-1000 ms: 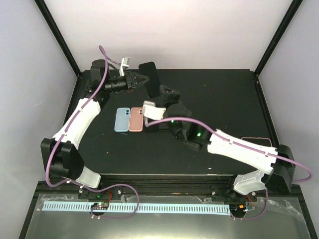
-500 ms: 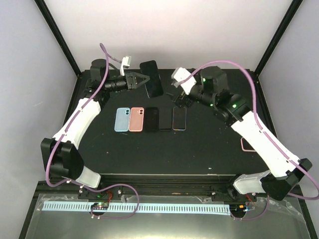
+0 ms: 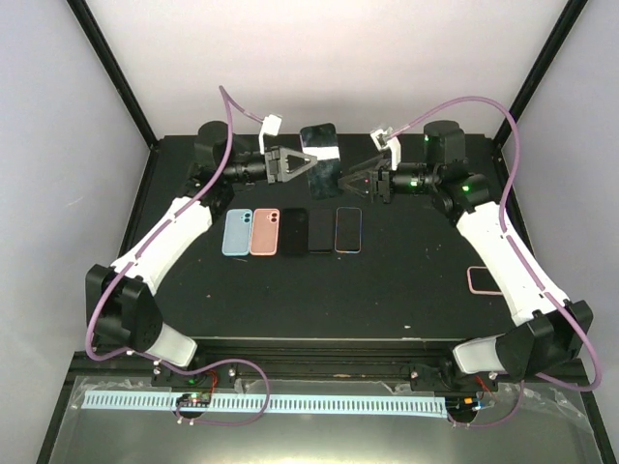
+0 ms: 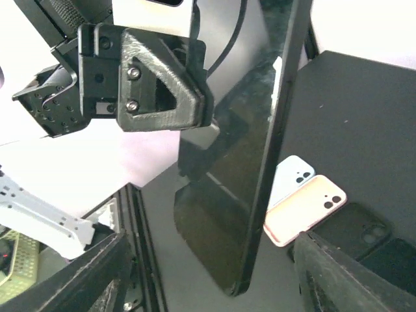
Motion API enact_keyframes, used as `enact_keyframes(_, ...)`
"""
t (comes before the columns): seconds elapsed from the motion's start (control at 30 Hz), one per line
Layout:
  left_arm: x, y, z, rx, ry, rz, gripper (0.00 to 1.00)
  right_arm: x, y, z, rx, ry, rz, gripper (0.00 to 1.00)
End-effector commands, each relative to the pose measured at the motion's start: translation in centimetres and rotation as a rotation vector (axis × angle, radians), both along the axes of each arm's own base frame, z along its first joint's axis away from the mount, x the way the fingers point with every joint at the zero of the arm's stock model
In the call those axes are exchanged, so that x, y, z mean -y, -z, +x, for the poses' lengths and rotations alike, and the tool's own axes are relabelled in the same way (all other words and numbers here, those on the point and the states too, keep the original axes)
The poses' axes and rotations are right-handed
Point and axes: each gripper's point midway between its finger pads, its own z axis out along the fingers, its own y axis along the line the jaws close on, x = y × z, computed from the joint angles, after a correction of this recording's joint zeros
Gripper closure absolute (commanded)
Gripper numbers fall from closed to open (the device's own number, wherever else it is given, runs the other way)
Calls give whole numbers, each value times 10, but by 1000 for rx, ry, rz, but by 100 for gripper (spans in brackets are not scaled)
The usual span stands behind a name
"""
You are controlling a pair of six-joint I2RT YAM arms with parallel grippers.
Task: Take the phone out of the phone case
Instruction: Place the phone at the center of the board.
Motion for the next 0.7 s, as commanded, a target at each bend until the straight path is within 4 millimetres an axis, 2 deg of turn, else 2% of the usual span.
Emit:
enact_keyframes(0.0,9,-41,-34,163,74,-62,98,-3,-28,-17,-89,-110,163,33)
enact_keyframes(0.1,13,-39,-39,162,83,-62,98,-4,-24,-18,-118,-116,183,40)
enact_keyframes(0.3,17,-34,-46,168,92,-56,99,-5,-22,-19,-138,-115,201,63)
enact_keyframes(0.67,21,-28,-46,160,87,-37,98,-3,-25,-19,-117,-103,207,92)
